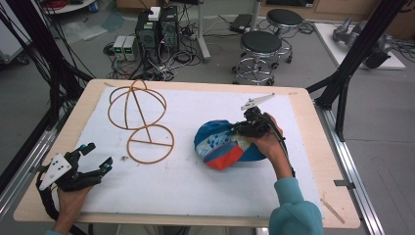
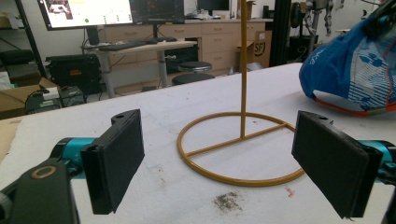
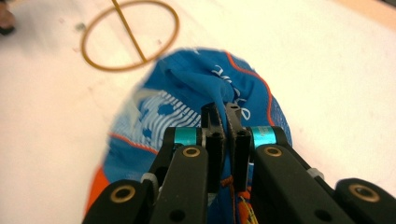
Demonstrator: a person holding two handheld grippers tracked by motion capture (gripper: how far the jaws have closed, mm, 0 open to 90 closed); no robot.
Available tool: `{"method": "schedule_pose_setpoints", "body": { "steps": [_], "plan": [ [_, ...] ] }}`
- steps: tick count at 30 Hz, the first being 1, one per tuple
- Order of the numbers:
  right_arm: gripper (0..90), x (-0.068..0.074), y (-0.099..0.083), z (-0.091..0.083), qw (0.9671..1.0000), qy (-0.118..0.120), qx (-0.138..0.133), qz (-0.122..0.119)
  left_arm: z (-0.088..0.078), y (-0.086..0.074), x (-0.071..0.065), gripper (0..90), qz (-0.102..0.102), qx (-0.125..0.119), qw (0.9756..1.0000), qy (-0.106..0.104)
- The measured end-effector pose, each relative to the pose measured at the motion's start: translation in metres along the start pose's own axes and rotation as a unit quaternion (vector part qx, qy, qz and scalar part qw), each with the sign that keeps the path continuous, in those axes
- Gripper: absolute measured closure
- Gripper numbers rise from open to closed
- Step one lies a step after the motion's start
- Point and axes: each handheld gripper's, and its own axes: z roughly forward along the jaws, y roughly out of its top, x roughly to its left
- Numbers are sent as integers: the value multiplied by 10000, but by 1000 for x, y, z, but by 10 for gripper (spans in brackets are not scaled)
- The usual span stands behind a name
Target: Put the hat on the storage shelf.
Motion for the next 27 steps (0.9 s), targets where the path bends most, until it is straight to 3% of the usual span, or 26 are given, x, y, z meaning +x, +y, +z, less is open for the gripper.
{"method": "schedule_pose_setpoints", "body": {
  "steps": [10, 27],
  "plan": [
    [885, 16, 33, -22, 9990, 101, -425, -83, 0, 0, 1, 171, -10, 7, 10000, 5],
    [885, 35, 91, -51, 9930, 108, -1154, -221, 0, 0, 1, 171, -13, 6, 10000, 5]
  ]
}}
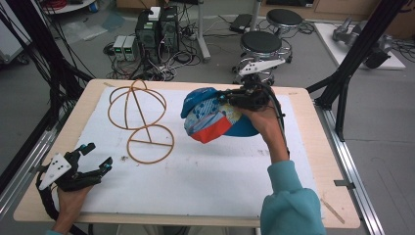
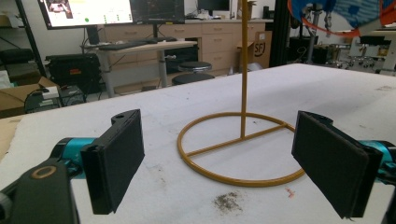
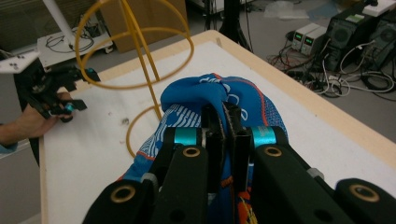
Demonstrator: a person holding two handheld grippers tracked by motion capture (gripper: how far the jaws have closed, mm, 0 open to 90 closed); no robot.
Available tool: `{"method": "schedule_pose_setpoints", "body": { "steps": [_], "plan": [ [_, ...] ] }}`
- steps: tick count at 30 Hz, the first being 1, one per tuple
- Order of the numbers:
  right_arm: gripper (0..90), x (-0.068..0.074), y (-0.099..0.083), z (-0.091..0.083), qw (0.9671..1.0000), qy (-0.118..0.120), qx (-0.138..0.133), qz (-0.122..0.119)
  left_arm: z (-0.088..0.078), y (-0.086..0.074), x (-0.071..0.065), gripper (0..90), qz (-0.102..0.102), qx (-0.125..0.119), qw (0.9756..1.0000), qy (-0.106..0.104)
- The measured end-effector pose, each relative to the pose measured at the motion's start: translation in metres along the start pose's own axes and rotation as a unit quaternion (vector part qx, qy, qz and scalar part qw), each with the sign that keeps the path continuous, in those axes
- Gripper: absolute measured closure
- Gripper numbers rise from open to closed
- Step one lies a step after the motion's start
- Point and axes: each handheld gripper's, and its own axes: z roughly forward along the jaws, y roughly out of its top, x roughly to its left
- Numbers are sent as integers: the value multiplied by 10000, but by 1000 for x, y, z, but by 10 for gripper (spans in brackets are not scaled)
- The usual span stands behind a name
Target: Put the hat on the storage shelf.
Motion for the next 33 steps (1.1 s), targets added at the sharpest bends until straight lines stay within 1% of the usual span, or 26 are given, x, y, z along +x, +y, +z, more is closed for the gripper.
{"method": "schedule_pose_setpoints", "body": {
  "steps": [8, 13, 17, 25, 28, 30, 31, 33],
  "plan": [
    [885, 19, 42, 3, 9995, 55, -230, -217, 0, 0, 0, 171, 1, -7, 10000, 0],
    [885, 29, 61, 8, 9989, 124, -307, -332, 0, 0, 0, 171, 7, -10, 10000, -3],
    [885, 34, 71, 13, 9988, 140, -290, -356, 0, 0, 0, 171, 9, -6, 10000, -2],
    [884, 43, 84, 17, 9977, 237, -462, -438, 0, 0, 0, 171, 13, 1, 10000, -4],
    [885, 48, 89, 17, 9974, 230, -466, -493, 0, 0, 0, 171, 12, -6, 10000, -3],
    [885, 51, 94, 17, 9974, 176, -458, -524, 0, 0, 0, 171, 13, -4, 10000, -4],
    [884, 53, 96, 17, 9971, 216, -498, -528, 0, 0, 0, 171, 16, 1, 10000, -5],
    [884, 56, 102, 16, 9967, 194, -552, -565, 0, 0, 0, 171, 12, -3, 10000, -4]
  ]
}}
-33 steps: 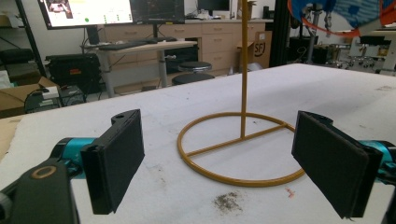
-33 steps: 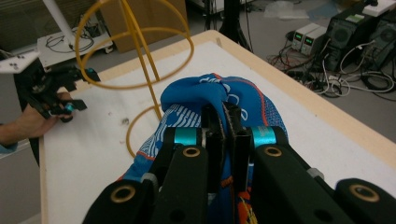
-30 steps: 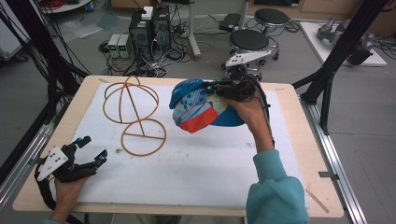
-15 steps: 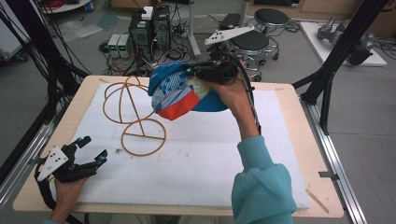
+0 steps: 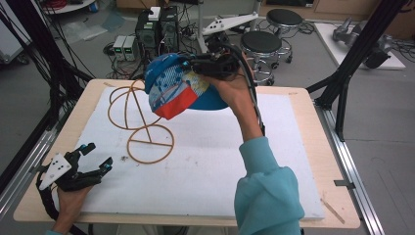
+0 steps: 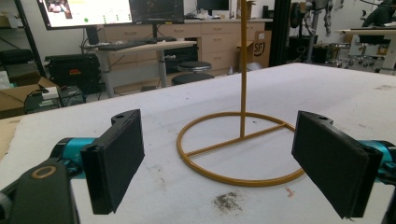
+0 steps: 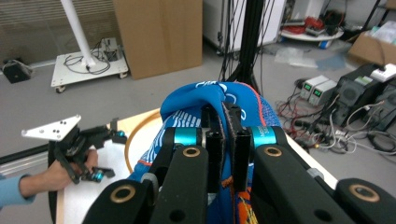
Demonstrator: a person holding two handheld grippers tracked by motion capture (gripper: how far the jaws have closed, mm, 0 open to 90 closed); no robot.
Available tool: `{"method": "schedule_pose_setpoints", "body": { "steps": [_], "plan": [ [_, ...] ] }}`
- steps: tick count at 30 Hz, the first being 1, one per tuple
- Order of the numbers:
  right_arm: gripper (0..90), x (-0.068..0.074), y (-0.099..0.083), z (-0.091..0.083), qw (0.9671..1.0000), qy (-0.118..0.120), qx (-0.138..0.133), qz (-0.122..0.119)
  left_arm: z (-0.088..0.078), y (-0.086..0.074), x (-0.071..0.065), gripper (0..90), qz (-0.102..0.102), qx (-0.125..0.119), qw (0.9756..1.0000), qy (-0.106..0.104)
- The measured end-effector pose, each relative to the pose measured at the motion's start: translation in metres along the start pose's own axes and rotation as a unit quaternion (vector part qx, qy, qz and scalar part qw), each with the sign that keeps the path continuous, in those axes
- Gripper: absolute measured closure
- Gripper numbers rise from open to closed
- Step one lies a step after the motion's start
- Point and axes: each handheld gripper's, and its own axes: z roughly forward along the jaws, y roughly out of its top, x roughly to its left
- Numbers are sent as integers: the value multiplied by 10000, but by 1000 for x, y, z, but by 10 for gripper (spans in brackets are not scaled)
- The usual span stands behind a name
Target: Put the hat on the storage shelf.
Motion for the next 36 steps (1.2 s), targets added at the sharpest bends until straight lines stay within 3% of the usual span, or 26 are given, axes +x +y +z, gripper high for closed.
{"method": "schedule_pose_setpoints", "body": {
  "steps": [9, 21, 31, 36],
  "plan": [
    [885, 13, 24, 7, 9997, 95, -198, -124, 0, 0, -1, 170, 28, 4, 10000, -7],
    [884, 32, 50, 44, 9982, 384, -385, -242, 0, 0, -1, 169, 81, 30, 10000, -2],
    [884, 35, 39, 97, 9977, 642, -204, -69, 0, 0, -1, 170, 66, 44, 10000, 0],
    [884, 37, 28, 118, 9976, 673, 70, -113, 1, 0, -2, 170, 85, 37, 10000, 0]
  ]
}}
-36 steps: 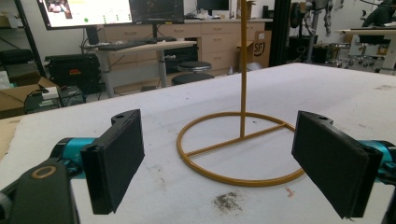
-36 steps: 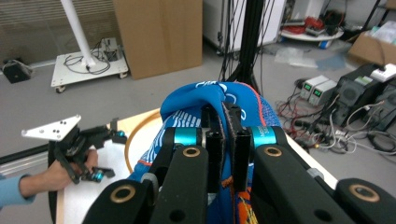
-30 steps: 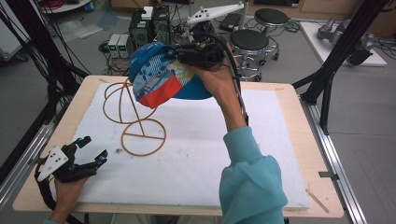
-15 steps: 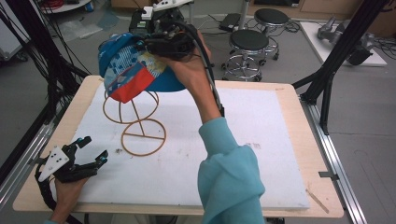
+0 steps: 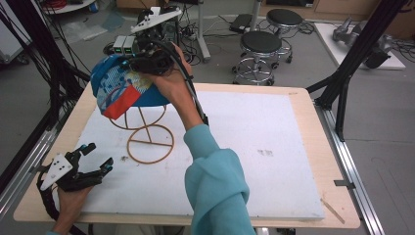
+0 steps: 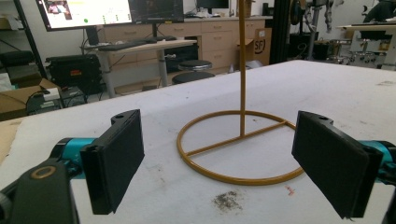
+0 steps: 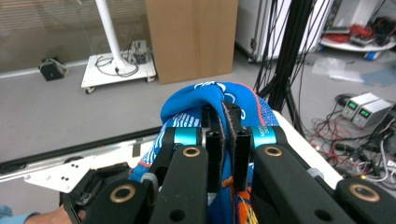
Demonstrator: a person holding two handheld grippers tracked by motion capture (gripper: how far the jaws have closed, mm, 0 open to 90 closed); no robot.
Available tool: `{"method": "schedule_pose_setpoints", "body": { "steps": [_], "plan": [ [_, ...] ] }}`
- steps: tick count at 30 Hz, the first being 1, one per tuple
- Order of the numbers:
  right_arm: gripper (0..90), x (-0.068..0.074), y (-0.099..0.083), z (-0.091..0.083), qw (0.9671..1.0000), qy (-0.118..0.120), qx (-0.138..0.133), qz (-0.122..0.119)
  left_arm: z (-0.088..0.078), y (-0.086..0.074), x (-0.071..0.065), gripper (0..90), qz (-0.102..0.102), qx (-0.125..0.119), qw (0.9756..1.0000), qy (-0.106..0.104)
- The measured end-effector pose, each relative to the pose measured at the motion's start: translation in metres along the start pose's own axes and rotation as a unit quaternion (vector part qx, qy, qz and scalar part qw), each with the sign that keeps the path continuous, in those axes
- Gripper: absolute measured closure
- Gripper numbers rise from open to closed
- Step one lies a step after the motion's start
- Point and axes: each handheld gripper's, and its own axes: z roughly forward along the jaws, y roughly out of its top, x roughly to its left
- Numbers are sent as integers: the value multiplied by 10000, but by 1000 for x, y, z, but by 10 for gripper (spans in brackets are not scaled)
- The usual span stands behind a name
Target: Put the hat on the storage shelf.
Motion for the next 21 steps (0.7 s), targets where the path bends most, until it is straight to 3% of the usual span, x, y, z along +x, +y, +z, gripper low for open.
{"method": "schedule_pose_setpoints", "body": {
  "steps": [4, 7, 11, 21],
  "plan": [
    [884, -1, -11, 13, 9997, 20, 256, -23, 0, 0, 0, 170, 4, 3, 10000, 4],
    [884, 1, -11, 14, 9999, 102, 30, 41, 0, 0, 0, 171, -1, 7, 10000, 7],
    [883, 3, -13, 21, 9996, 55, 273, -53, 0, 0, 0, 171, 9, 3, 10000, 8],
    [883, 1, -24, 23, 9987, -13, 489, -158, 0, 0, 0, 174, -40, 12, 10000, 18]
  ]
}}
